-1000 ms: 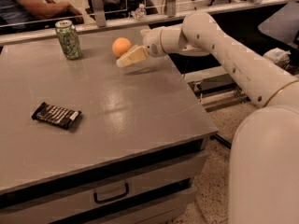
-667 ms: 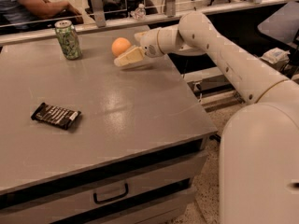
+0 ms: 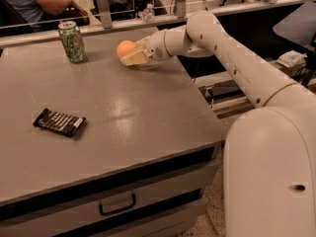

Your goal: Move orange near rxbar chocolate

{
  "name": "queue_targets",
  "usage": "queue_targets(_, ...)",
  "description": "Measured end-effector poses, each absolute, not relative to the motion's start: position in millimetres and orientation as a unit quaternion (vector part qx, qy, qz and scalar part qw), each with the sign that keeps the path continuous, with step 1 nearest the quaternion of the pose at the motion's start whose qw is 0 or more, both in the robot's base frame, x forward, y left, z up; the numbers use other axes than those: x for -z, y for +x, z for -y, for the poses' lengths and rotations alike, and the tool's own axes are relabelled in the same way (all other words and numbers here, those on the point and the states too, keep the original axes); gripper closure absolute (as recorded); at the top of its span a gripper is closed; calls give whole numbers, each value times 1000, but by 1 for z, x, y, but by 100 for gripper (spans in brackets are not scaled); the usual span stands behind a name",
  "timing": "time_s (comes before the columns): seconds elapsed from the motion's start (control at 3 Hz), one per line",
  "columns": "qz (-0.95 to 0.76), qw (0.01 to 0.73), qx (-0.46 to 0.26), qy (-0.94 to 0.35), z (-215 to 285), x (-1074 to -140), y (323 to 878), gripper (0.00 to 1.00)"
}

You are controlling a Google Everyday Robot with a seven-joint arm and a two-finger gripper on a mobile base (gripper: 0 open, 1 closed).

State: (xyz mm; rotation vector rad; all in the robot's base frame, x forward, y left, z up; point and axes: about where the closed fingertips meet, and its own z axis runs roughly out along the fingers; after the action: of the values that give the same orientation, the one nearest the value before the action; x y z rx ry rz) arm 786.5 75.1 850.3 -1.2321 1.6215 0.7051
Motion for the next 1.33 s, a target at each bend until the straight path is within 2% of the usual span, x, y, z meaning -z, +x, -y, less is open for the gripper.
queue_targets(0.33,-631,474,-307,-532,-62,-889,752,93)
queue_targets(0.67,-600,445,-332,-576,-59,-909,710,100)
queue_targets(1.33,-595,428,-343,-588,-62,-905,699,100)
